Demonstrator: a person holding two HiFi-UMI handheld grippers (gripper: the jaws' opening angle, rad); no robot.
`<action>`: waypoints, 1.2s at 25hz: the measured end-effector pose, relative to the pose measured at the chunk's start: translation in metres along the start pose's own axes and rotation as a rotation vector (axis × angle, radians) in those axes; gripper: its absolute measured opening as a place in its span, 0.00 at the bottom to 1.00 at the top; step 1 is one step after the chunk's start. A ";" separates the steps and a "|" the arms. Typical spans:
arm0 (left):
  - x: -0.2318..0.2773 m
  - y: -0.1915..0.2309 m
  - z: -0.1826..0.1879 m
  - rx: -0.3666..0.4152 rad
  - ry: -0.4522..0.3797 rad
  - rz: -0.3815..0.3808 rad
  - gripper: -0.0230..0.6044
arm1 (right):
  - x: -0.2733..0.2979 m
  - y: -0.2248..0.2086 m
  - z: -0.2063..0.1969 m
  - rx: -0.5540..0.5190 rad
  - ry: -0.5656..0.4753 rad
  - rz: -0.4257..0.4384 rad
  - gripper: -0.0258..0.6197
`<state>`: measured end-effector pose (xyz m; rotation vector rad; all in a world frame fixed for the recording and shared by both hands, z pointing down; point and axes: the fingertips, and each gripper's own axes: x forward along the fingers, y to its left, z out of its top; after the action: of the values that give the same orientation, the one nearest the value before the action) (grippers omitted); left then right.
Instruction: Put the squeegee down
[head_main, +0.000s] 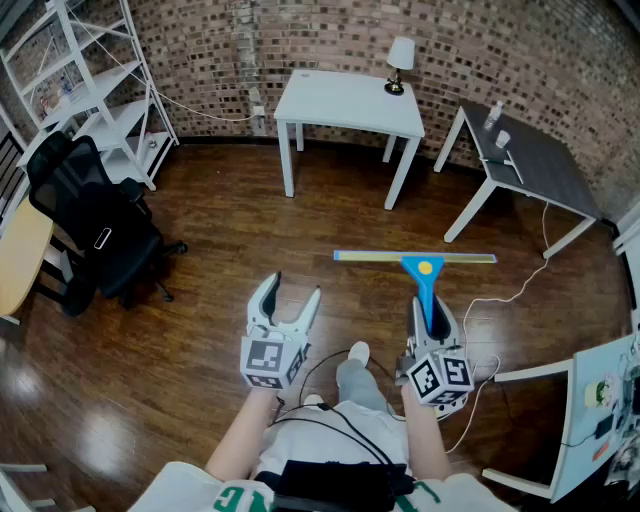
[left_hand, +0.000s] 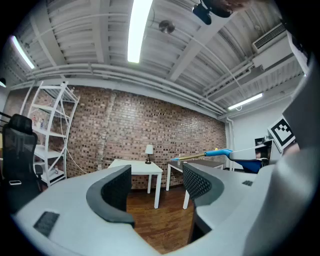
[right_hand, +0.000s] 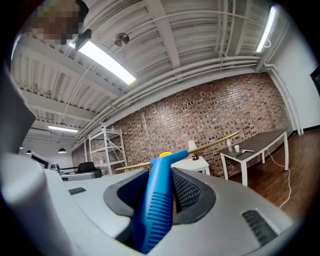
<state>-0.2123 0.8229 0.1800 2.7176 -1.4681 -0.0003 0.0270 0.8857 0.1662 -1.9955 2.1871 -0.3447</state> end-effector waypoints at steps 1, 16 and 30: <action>0.012 0.000 -0.001 0.005 0.003 -0.004 0.52 | 0.010 -0.008 0.002 0.000 -0.003 -0.008 0.29; 0.256 0.015 0.041 0.049 -0.015 0.066 0.52 | 0.235 -0.137 0.075 0.035 -0.070 0.106 0.29; 0.410 0.062 0.068 -0.190 0.042 0.080 0.52 | 0.385 -0.183 0.089 0.133 0.055 0.183 0.29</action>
<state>-0.0408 0.4427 0.1247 2.4936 -1.4822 -0.0744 0.1894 0.4822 0.1452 -1.7218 2.2919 -0.5104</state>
